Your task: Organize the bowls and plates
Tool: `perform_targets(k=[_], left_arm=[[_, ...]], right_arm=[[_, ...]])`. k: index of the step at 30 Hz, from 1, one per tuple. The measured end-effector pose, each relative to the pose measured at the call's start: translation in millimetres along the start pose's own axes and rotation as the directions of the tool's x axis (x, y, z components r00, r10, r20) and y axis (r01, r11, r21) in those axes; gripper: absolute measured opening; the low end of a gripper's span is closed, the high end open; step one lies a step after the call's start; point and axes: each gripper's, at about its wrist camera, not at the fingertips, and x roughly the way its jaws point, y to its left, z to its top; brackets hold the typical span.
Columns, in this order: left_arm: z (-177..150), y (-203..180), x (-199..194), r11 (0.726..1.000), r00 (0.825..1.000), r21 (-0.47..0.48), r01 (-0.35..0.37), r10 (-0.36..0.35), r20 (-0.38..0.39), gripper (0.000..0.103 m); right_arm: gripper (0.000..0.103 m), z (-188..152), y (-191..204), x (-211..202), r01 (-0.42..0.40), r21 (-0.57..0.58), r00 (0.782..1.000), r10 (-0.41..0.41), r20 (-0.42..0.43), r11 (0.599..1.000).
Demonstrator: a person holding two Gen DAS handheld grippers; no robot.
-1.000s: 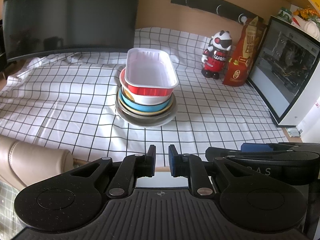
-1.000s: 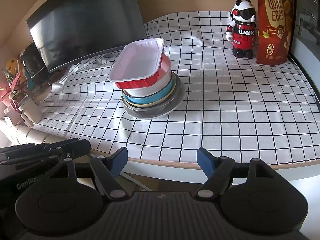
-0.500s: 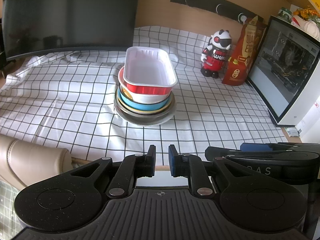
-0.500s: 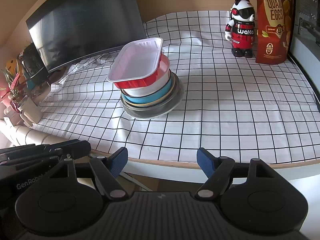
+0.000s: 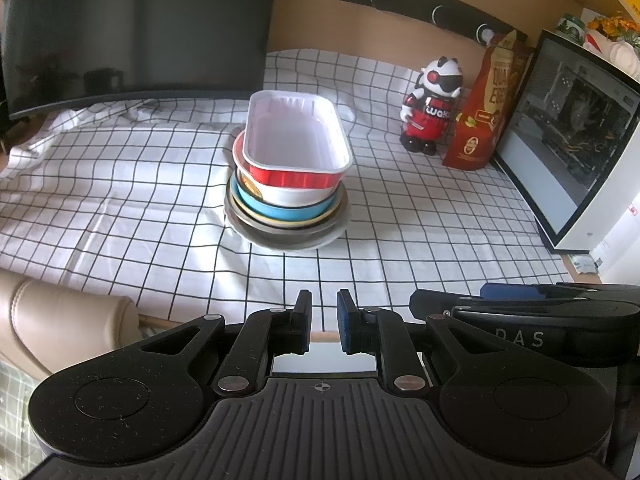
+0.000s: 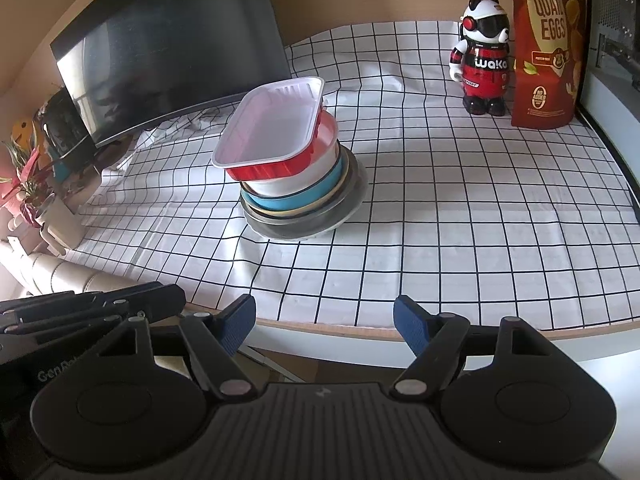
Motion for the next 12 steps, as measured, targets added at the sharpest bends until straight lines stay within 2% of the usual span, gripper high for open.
perform_targets(k=[12], left_arm=[[3.1, 12.2, 2.9, 1.000, 1.000, -0.025, 0.011, -0.011, -0.011, 0.018]], right_arm=[[0.077, 3.2, 4.4, 4.3, 0.018, 0.007, 1.000, -0.018, -0.009, 1.000]])
